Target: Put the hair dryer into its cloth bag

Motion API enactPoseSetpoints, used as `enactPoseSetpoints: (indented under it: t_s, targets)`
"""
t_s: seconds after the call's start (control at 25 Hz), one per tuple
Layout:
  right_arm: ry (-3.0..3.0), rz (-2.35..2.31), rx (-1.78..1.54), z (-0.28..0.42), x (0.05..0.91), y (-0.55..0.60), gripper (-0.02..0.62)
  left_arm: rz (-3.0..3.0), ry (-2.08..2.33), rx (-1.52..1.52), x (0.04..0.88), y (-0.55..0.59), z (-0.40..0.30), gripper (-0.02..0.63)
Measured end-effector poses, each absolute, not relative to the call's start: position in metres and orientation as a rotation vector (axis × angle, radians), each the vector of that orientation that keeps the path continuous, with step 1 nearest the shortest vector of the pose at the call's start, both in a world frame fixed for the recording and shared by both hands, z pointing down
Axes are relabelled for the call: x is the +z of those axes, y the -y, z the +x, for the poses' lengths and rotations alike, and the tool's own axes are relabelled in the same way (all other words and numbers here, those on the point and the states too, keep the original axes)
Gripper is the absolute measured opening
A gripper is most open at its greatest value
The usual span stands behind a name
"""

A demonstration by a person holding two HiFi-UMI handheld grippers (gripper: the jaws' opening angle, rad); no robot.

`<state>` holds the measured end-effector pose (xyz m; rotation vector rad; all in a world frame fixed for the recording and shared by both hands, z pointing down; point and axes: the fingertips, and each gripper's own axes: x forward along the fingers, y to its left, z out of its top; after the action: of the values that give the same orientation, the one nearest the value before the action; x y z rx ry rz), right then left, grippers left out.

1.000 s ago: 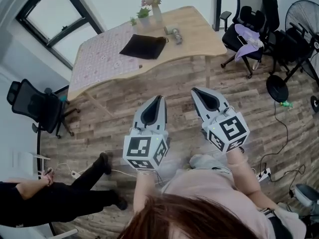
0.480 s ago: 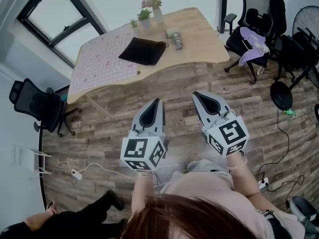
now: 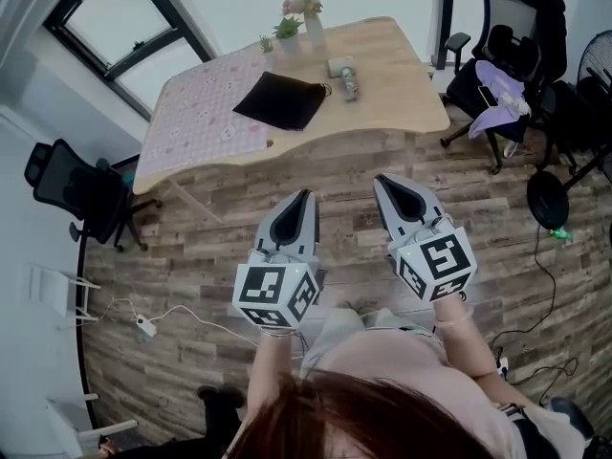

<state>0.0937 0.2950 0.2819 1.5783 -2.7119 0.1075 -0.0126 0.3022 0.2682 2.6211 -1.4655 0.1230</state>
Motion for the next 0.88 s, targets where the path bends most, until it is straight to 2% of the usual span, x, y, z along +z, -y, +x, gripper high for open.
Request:
enactPoseSetpoints:
  t_s: [0.88]
  targets:
    - [2.639,1.616,0.104,0.073,0.289,-0.183,-0.003,2.654,1.426,0.156,0.275,-0.189,-0.030,0.017]
